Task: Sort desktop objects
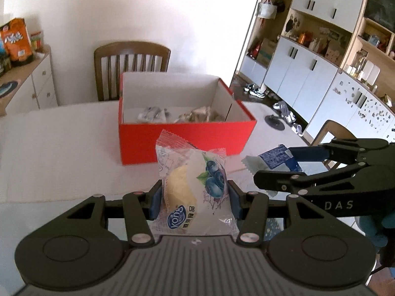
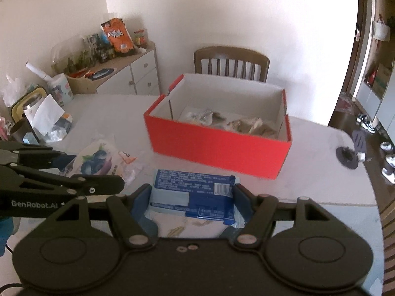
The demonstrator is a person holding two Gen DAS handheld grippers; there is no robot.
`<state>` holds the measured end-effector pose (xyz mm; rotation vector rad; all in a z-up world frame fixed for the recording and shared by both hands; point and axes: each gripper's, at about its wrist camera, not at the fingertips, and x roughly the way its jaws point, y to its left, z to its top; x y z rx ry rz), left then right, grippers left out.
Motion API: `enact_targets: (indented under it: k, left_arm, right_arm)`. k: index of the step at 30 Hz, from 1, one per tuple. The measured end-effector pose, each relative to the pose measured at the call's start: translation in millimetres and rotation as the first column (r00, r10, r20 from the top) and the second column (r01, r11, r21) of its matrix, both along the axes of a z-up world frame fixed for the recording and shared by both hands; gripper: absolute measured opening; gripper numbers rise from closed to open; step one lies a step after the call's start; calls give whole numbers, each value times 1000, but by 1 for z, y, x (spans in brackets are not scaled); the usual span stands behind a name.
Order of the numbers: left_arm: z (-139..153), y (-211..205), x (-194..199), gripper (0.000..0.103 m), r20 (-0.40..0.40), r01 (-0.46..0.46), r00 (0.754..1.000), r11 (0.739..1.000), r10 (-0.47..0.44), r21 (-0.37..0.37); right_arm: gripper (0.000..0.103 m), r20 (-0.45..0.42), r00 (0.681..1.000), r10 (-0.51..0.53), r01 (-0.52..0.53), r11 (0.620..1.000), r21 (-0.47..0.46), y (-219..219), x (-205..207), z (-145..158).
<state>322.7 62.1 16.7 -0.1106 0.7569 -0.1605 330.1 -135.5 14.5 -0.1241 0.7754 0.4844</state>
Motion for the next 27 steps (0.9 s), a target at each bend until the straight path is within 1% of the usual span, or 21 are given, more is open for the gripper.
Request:
enact_targets:
  k: [8, 13, 20, 27]
  left_arm:
    - [26, -10, 18, 51, 42, -14, 999, 1000, 14, -2]
    - [41, -11, 33, 51, 50, -27, 998, 1000, 27, -8]
    - [59, -14, 55, 52, 56, -35, 998, 999, 35, 5]
    - [72, -10, 86, 52, 57, -58, 997, 998, 59, -20]
  right_arm:
    - [71, 47, 999, 17, -18, 1000, 6, -18, 19, 30]
    - [71, 67, 997, 33, -34, 999, 8, -26, 35, 47]
    - [71, 91, 994, 51, -53, 999, 10, -35, 56, 66]
    - [71, 111, 992, 55, -60, 998, 33, -41, 81, 80]
